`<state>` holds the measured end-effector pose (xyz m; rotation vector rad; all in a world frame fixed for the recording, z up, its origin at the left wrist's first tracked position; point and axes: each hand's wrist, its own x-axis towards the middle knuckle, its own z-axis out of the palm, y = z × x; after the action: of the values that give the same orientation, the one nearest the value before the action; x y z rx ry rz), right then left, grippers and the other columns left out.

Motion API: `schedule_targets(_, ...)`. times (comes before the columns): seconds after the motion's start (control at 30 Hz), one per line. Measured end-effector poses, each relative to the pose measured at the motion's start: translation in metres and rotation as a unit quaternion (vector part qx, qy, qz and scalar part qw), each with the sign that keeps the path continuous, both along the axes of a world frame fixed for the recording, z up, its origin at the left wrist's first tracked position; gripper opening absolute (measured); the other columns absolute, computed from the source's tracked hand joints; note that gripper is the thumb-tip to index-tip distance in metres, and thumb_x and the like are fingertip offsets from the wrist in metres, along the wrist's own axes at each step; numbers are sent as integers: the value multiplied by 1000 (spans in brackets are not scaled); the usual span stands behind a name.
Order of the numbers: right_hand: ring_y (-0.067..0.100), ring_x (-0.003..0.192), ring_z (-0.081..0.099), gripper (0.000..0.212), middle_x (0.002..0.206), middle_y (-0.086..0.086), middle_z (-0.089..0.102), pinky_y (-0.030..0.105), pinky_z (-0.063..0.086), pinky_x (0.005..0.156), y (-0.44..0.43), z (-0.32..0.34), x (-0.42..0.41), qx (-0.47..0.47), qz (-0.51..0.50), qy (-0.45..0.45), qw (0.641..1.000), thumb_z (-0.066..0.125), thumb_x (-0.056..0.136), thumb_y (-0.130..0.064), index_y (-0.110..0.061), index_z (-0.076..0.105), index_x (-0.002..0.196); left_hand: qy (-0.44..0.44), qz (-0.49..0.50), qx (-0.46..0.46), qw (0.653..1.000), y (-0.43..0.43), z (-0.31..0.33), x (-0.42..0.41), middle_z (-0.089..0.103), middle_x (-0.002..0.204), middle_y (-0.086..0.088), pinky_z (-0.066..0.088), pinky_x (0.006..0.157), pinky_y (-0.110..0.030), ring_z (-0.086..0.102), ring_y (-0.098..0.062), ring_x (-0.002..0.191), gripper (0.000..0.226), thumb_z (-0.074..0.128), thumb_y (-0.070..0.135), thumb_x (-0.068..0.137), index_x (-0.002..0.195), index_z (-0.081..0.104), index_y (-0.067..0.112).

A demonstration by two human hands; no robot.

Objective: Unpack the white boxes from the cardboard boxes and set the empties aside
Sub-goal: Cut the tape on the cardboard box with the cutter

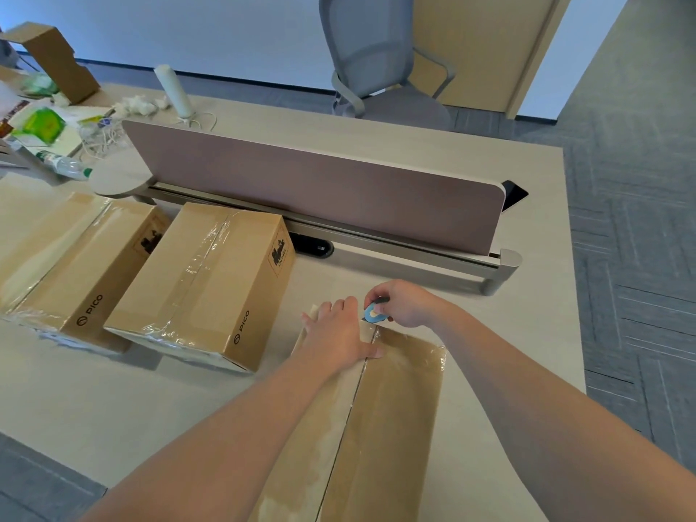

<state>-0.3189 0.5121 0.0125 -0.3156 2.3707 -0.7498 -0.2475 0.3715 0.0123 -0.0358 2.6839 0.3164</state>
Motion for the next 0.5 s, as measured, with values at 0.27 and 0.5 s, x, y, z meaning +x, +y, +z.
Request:
schedule_targets(0.27,20,86,55,24,108,5,67,31,49,77,0,1,-2,18,26,0,999,48,103,-10,-17,71,106,-4,3,-10,1000,3,-1,-2,49,139,-3,23,111,-64,36,-27,135,76,71,60,77,131,36,20)
schedule_targets(0.5,17,83,54,23,101,0,65,21,42,62,18,1,-4,28,46,-12,998,49,103,-12,-24,68,96,-6,3,-20,1000,2,-5,-3,48,140,-4,23,110,-65,35,-28,136,83,71,64,75,133,35,18)
